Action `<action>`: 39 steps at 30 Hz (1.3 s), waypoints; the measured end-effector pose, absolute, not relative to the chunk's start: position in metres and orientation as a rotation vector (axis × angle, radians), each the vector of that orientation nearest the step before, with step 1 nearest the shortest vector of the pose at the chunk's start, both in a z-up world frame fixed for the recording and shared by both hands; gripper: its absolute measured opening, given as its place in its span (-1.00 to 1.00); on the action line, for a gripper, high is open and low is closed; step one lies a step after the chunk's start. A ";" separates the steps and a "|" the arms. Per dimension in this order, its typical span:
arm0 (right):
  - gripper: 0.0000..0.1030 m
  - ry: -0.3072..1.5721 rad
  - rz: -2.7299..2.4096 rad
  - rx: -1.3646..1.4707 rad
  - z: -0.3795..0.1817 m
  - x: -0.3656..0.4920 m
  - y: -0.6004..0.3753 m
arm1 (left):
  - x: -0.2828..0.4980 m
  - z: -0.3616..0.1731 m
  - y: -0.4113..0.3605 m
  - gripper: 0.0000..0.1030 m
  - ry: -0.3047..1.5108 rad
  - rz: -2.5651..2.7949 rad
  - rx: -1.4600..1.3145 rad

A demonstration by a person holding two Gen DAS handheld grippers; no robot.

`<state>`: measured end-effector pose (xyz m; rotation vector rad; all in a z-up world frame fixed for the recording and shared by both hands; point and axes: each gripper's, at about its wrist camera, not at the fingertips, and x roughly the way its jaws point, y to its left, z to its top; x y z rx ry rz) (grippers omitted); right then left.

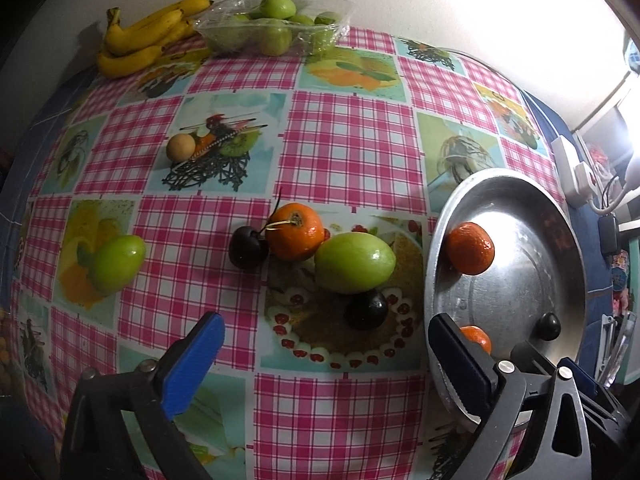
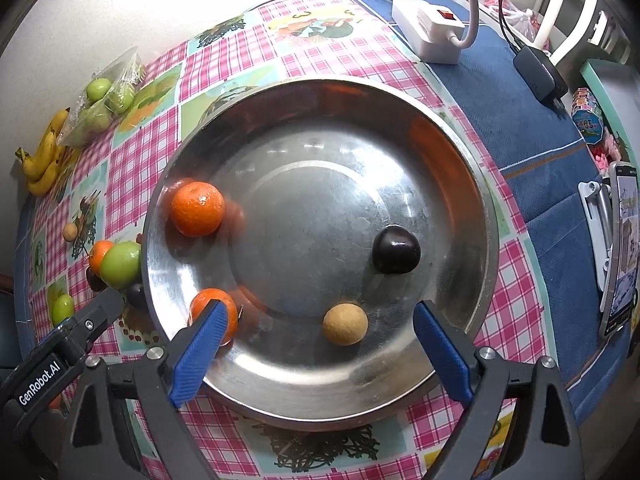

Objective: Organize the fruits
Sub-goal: 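Open the left tool to drop the orange while the right tool releases the brown fruit, then move the left tool to a green oval fruit while the right tool reaches a dark plum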

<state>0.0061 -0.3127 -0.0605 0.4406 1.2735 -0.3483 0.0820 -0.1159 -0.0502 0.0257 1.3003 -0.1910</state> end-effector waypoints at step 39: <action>0.98 1.178 -0.153 0.391 -0.035 0.036 -0.233 | 0.108 -0.029 0.008 1.00 1.254 -0.020 -0.153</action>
